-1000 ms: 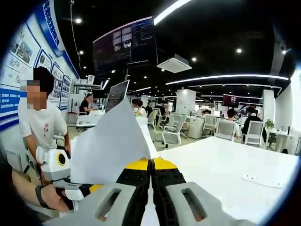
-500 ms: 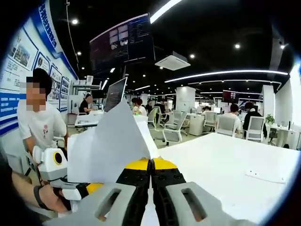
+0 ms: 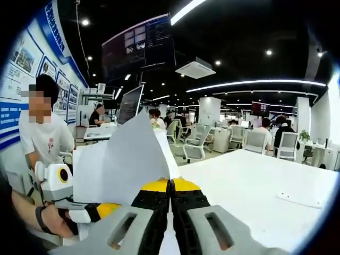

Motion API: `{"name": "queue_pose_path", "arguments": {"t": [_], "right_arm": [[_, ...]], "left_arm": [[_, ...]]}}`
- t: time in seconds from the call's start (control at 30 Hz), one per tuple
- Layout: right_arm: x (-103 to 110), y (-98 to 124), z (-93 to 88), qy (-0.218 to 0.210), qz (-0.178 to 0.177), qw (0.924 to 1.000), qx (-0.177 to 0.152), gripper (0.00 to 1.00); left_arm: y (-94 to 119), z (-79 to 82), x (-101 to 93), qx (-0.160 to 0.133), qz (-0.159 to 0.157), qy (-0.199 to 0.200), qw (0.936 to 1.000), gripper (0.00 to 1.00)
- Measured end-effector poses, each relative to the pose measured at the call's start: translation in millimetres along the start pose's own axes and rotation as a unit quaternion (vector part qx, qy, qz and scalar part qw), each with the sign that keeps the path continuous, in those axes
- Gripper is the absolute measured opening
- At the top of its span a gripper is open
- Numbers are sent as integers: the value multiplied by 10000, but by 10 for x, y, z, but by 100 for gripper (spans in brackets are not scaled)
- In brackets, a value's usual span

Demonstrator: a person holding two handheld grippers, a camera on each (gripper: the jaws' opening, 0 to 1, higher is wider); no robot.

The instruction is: Organize the stack of printing papers by aligning and flattening the scattered papers on the table

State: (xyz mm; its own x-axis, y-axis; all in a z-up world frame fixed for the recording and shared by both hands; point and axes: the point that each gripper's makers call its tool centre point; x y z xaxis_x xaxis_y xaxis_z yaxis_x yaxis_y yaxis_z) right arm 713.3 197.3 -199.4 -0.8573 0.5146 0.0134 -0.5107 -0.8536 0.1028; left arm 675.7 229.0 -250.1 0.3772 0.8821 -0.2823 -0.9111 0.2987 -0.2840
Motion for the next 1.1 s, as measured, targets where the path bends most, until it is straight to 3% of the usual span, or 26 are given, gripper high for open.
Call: {"name": "queue_pose_path", "arguments": {"t": [0.67, 1.1], "right_arm": [[-53, 41, -20, 261, -86, 9996, -47, 0], [-66, 76, 48, 19, -51, 9998, -215, 17]], "left_arm": [[-3, 10, 44, -32, -23, -42, 10000, 6], [-13, 20, 65, -49, -27, -17, 10000, 6]]}}
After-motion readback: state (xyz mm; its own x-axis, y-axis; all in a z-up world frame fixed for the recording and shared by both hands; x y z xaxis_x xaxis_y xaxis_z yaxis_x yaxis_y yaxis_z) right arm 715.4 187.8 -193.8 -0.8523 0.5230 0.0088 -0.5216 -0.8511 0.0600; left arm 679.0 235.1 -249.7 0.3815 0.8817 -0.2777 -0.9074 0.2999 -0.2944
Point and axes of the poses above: the point that each gripper's makers call its tool centre point, and the gripper's own axes: y roughly backward along the fingers, x roughly to its left, z roughly out of its top, and after that the axes turned 5 degrees about -y, right-handed
